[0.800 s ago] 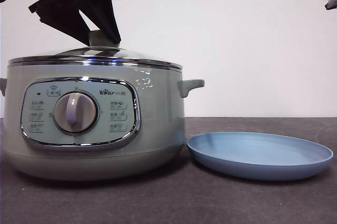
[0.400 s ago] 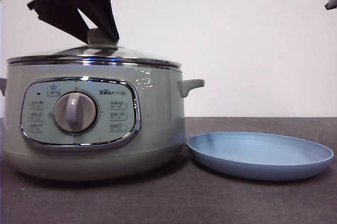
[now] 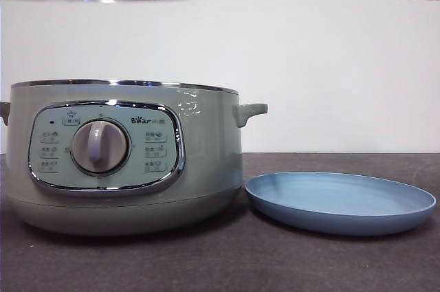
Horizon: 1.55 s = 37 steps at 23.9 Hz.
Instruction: Take the pumpkin out from the steamer,put the pumpkin in the blue plate,close the lid
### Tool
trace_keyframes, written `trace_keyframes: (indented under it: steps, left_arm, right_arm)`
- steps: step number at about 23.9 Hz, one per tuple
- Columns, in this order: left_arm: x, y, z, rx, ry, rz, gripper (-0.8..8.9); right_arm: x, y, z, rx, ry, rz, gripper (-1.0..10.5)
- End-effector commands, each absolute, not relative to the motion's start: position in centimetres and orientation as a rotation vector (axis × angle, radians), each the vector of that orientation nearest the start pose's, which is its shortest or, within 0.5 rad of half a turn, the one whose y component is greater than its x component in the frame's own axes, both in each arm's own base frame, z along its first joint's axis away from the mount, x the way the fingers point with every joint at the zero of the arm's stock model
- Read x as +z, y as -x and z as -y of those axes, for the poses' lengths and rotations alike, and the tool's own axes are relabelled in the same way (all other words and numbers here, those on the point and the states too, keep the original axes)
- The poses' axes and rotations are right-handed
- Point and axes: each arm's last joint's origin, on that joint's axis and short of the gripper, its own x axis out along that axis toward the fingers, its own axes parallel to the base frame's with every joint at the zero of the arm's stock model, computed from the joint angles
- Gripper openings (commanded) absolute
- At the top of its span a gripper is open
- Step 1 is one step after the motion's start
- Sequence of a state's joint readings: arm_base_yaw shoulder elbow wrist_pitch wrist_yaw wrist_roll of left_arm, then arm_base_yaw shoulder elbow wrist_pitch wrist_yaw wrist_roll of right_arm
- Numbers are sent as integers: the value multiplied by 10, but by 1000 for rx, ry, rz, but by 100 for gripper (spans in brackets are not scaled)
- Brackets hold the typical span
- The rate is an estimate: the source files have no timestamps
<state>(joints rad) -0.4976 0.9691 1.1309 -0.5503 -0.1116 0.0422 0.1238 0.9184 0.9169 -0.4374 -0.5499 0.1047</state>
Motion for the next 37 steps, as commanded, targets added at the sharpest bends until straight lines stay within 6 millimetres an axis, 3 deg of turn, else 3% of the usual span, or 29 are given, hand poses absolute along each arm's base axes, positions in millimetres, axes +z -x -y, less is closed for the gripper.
trace_keyframes:
  steps: [1,5,7,12,15,21,24,28,32,37]
  left_arm:
    - [406,-147,75,-351,-134,-229,-8]
    - [415,-122,59,-281,-120,-169,-8]
    - [418,-111,52,-246,-116,-150,-9]
    - [419,-86,35,-137,-118,-136,-9]
    - [418,-75,27,-86,-122,-135,-8]
    - [414,-65,19,-5,-140,-157,-8]
    - [411,-64,19,-2,-154,-183,-9]
    - [411,-64,19,-5,-149,-185,-8]
    - [411,-64,19,-5,-147,-188,-9]
    - [411,-64,19,-6,-148,-190,-9]
  right_arm:
    - [343,-193,-55,720,-164,-465,505]
    - [353,-209,-82,824,-132,-488,554]
    - [356,-219,-101,881,-113,-515,628]
    - [356,-243,-153,992,-22,-602,661]
    - [355,-254,-185,984,86,-661,773]
    - [348,-268,-245,995,293,-710,786]
    - [329,-271,-285,1018,394,-744,785]
    - [294,-264,-318,1045,528,-784,785]
    - [264,-265,-339,1051,601,-803,784]
    - [231,-274,-349,1045,635,-850,782]
